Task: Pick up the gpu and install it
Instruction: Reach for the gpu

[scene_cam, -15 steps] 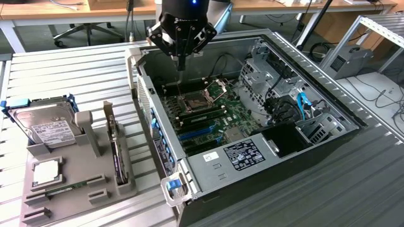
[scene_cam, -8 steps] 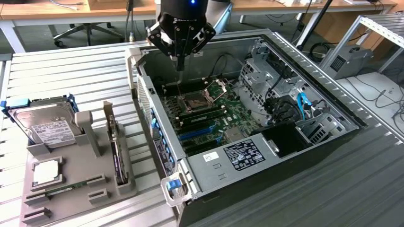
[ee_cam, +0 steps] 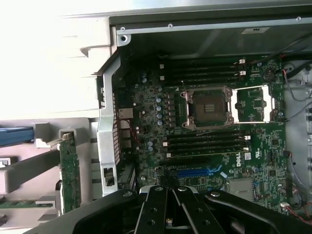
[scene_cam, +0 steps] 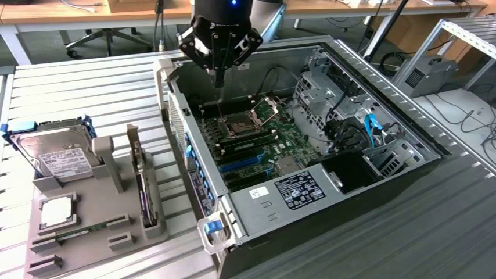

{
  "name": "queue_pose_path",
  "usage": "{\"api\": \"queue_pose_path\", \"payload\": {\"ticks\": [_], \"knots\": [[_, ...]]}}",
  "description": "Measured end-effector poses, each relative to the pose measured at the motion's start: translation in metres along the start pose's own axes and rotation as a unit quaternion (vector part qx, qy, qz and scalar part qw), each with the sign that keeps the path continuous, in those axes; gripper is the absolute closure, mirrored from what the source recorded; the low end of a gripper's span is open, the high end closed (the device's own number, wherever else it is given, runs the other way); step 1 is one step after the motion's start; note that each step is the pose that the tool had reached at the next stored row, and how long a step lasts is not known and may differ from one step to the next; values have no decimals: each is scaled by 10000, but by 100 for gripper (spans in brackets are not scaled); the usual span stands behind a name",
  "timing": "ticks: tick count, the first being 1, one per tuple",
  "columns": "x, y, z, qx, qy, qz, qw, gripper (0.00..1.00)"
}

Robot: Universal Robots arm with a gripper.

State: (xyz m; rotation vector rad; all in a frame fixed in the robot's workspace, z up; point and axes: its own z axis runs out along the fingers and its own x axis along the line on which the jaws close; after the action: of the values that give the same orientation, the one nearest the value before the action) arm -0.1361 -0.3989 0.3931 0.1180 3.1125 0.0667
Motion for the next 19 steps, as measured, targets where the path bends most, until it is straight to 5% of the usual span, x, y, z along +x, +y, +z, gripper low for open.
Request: {"api": "queue_pose_path", "payload": {"ticks": [19], "knots": [[87, -6, -2, 0, 0, 0, 10000, 89]]}}
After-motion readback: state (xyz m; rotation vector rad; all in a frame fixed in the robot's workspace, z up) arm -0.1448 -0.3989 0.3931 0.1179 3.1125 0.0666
